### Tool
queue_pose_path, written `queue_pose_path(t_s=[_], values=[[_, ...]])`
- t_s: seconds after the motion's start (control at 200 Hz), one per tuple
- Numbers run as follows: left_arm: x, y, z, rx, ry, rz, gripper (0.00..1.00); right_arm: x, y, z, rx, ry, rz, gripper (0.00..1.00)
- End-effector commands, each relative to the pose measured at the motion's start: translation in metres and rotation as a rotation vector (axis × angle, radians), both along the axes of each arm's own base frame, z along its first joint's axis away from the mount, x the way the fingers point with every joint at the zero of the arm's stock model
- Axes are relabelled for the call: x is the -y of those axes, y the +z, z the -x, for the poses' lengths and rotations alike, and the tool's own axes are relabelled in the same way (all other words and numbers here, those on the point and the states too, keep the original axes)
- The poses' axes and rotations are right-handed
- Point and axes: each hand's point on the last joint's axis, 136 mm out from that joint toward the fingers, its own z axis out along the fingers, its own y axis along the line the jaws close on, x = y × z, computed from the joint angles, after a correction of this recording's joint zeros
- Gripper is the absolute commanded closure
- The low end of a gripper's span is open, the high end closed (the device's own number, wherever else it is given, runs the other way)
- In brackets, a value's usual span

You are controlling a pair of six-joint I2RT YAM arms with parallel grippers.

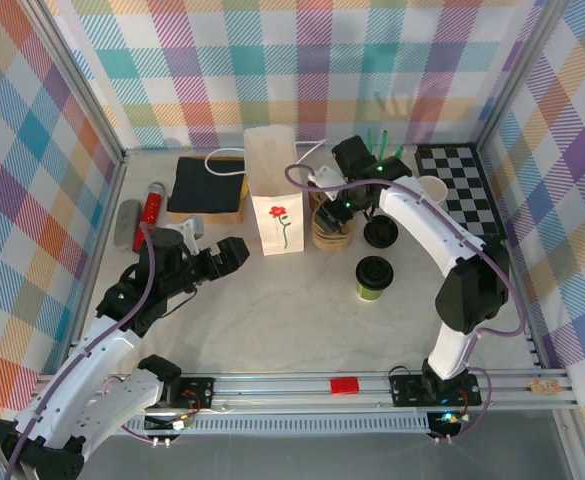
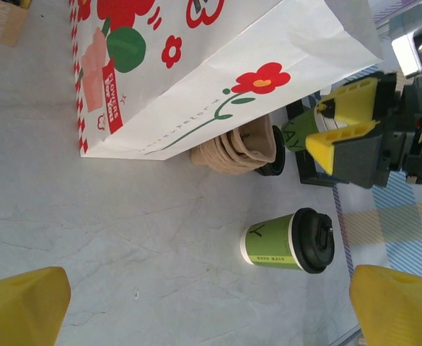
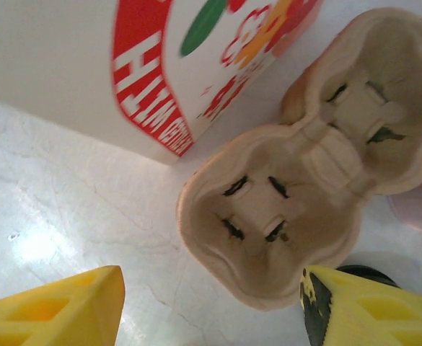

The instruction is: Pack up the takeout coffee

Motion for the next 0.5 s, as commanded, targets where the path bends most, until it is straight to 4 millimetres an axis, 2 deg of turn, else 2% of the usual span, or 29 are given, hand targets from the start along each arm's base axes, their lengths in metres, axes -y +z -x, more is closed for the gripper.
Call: queue_pose_path(t_s=[0.0, 0.23, 0.495], values=[[-0.006, -0.004, 0.0, -0.003, 0.01, -0.02, 0.01, -0.003, -0.023, 0.017, -0.063, 0.05, 0.039, 0.36], [-0.007, -0.009, -0.003, -0.015, 0.013, -0.025, 0.02, -0.007, -0.047, 0.018, -0.069, 0.067, 0.084, 0.39], [-0.012, -0.009, -0.003, -0.013, 0.028, -0.038, 0.02, -0.01, -0.058, 0.011, -0.05, 0.072, 0.127, 0.39]])
